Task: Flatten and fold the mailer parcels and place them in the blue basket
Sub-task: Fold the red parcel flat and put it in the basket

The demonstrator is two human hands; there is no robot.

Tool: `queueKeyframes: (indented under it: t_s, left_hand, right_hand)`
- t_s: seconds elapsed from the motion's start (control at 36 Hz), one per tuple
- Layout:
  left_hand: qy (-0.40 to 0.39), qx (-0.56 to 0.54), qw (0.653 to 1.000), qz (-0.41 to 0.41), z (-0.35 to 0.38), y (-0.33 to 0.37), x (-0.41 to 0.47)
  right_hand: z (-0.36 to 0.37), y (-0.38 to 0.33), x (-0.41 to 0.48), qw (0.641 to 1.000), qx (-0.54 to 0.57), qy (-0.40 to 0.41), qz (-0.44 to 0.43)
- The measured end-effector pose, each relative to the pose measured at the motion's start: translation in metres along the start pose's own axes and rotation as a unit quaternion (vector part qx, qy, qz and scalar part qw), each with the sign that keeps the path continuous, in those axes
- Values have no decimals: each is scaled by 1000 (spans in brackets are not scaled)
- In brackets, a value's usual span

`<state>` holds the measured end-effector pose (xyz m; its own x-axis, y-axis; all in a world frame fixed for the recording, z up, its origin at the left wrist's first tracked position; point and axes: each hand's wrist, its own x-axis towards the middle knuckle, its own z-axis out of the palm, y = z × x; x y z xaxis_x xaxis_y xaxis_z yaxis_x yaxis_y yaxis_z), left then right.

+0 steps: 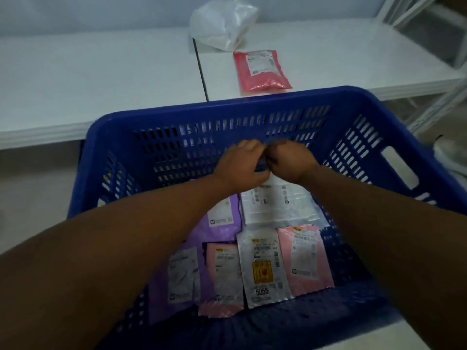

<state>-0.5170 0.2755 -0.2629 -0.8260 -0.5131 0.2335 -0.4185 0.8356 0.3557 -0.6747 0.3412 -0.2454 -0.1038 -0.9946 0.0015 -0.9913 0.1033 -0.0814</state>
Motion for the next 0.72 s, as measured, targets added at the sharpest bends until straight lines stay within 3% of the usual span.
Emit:
queueKeyframes:
  t_s: [0.08, 0.25, 0.36, 0.56, 0.61, 0.72]
  left_hand:
    - [125, 83, 988, 32, -35, 0, 6]
    - [194, 153, 969, -1, -99, -8, 25]
    - [220, 89, 965, -108, -113, -24, 41]
    - [265, -94, 945, -169, -119, -66, 55]
    - [230, -131, 941, -211, -123, -78, 61]
    - [64, -101, 937, -327, -141, -92, 84]
  right_hand:
    - [-35, -10, 8, 993, 19, 117, -13]
    - [-99, -41, 35, 965, 92, 245, -4]
    - [-106, -75, 64, 939, 200, 281, 6]
    - [-102, -128, 107, 908, 305, 282, 53]
    - [-107, -132, 117, 908, 320, 265, 60]
    - [-120, -128, 132, 905, 331, 242, 108]
